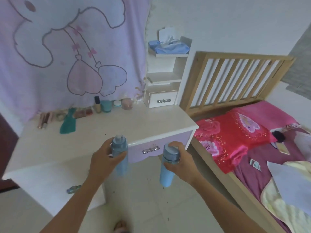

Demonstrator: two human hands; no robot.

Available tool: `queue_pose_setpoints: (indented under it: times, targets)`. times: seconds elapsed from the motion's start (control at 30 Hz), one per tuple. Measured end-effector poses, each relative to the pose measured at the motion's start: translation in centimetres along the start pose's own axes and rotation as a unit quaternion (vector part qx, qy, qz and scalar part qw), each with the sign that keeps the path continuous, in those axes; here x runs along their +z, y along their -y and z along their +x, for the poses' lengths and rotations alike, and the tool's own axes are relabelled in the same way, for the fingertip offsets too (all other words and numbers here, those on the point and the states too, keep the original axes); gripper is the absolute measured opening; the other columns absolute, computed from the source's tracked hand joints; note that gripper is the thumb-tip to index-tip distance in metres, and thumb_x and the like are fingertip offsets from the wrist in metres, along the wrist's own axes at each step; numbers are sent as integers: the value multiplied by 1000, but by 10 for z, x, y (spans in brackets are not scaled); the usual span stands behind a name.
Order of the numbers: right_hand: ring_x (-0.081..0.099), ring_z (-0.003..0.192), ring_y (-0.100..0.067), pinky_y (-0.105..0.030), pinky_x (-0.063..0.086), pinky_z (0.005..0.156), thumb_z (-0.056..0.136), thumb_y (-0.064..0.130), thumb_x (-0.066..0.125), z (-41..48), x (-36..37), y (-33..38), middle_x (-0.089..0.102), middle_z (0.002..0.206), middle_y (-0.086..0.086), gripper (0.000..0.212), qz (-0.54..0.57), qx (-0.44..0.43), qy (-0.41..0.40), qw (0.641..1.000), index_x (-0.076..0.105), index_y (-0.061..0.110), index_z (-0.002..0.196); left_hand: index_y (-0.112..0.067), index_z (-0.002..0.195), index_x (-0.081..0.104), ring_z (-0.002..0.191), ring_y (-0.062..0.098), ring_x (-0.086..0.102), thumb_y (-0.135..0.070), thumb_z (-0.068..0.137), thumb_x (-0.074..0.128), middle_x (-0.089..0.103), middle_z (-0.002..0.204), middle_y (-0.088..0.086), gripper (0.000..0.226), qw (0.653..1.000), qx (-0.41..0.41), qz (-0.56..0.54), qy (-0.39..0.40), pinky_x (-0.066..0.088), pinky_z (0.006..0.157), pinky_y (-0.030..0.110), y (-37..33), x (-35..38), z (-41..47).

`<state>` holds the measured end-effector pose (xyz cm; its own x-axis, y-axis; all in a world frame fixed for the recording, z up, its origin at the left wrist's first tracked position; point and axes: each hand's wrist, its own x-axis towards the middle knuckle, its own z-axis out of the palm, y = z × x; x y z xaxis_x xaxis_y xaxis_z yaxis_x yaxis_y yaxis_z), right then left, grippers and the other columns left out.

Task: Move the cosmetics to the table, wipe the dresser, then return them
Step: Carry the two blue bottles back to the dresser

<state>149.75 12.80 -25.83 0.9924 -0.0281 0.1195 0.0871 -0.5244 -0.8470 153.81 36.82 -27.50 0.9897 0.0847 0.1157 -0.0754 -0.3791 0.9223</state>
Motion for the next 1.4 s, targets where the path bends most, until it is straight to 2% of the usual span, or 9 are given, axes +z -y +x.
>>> queue_pose_setpoints:
  times: [0.1, 0.2, 0.37, 0.53, 0.77, 0.93, 1.13, 1.27, 1.4]
  targets:
    - [56, 78, 3, -6, 43, 63, 72, 1, 72, 50, 13, -1, 54, 95, 14, 56, 4, -9, 12, 1000, 39, 39, 96, -24, 119, 53, 76, 16, 58, -32, 63, 74, 62, 95, -1, 60, 1000, 2, -9, -24, 44, 69, 26, 10, 4, 49]
    - [56, 86, -10, -9, 44, 67, 73, 5, 73, 104, 20, -1, 53, 100, 16, 56, -15, -13, 23, 1000, 38, 41, 97, -16, 121, 53, 79, 18, 57, -12, 74, 75, 61, 99, 0, 52, 999, 15, -10, -33, 41, 64, 16, 14, 12, 97]
    - [51, 105, -9, -12, 42, 85, 72, 5, 73, 177, 36, -1, 46, 114, 19, 66, -34, -30, 14, 999, 34, 46, 107, -17, 119, 54, 73, 13, 56, -11, 75, 73, 61, 93, -1, 49, 999, 33, -8, -19, 41, 56, 8, 20, 15, 178]
    - [48, 109, -10, -16, 42, 91, 73, 5, 72, 216, 46, -21, 45, 118, 17, 71, -23, 11, 9, 1000, 31, 48, 112, -16, 119, 54, 78, 17, 57, -11, 74, 74, 62, 95, 1, 50, 999, 31, -12, 8, 40, 62, 16, 34, 33, 227]
    - [51, 105, -12, -22, 45, 91, 72, 7, 74, 270, 44, -45, 48, 116, 9, 73, -28, 53, 9, 998, 30, 43, 119, -33, 114, 50, 72, 11, 57, -53, 52, 61, 61, 87, -8, 66, 999, -9, -34, 27, 42, 62, 18, 56, 62, 256]
    - [50, 100, -8, -4, 40, 74, 72, 6, 75, 339, 42, -51, 46, 106, 20, 66, -21, 20, 41, 999, 35, 33, 117, -22, 119, 53, 72, 11, 55, -41, 61, 62, 61, 84, -4, 61, 1000, -6, 2, 26, 40, 62, 15, 60, 84, 296]
    - [51, 105, -17, -24, 42, 86, 69, 8, 76, 423, 50, -70, 50, 110, 8, 64, -22, -27, 58, 998, 37, 38, 110, -19, 121, 53, 77, 9, 58, -43, 64, 66, 63, 87, -7, 63, 1000, -6, 19, 2, 44, 66, 20, 61, 114, 361]
    - [50, 106, -18, -21, 38, 83, 71, 8, 73, 468, 51, -82, 49, 110, 6, 61, -34, -45, 86, 995, 43, 20, 122, -18, 120, 51, 74, 3, 57, -24, 73, 73, 61, 86, -8, 52, 1000, -16, 17, -16, 43, 64, 14, 60, 136, 394]
    - [49, 111, -21, -17, 36, 83, 70, 7, 72, 502, 56, -91, 50, 123, -3, 61, -67, -89, 121, 986, 44, 15, 124, -29, 112, 49, 77, 2, 58, -46, 60, 64, 62, 91, -4, 57, 999, -26, 11, -31, 43, 65, 13, 61, 157, 413]
